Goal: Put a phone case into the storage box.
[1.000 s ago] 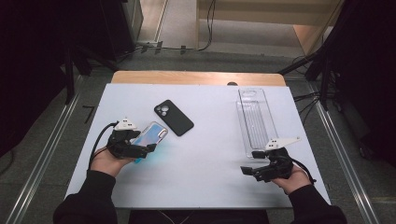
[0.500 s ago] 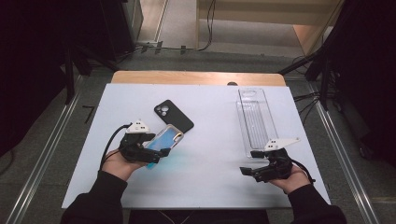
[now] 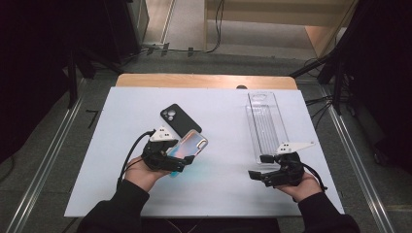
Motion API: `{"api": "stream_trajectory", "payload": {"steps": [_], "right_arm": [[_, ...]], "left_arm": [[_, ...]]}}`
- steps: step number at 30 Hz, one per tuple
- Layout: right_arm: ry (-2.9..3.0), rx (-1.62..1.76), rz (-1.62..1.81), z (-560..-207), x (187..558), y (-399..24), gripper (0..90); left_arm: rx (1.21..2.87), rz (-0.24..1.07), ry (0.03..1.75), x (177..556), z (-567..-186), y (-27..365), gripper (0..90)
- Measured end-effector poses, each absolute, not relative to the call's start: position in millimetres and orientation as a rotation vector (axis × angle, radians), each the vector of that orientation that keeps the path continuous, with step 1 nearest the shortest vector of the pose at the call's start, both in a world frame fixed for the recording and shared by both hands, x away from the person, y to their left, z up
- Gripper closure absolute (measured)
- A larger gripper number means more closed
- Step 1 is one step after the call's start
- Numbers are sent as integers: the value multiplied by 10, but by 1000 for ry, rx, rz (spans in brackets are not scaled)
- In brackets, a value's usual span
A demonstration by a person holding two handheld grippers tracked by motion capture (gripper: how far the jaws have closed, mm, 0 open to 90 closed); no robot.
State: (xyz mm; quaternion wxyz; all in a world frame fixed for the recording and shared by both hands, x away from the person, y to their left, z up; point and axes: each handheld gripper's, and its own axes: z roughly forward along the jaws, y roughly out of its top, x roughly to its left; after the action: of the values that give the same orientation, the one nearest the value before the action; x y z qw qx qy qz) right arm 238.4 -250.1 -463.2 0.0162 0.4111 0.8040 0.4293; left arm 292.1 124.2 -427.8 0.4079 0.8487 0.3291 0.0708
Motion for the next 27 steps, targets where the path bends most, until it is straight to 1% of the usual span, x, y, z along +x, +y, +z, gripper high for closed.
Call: {"api": "stream_trajectory", "payload": {"steps": [14,23,27], "right_arm": [[2418,1347,1351,-4412,2437,-2304,152],[2392,1404,1388,-4315,2505,-2201,152],[2374,1398,1405,-4257,2537,-2150,152]], "left_arm": [[2077,230,857,2944,-4365,1024,174],[1985,301,865,2911,-4441,1011,174],[1931,299,890,2895,-4483,1010,173]]}}
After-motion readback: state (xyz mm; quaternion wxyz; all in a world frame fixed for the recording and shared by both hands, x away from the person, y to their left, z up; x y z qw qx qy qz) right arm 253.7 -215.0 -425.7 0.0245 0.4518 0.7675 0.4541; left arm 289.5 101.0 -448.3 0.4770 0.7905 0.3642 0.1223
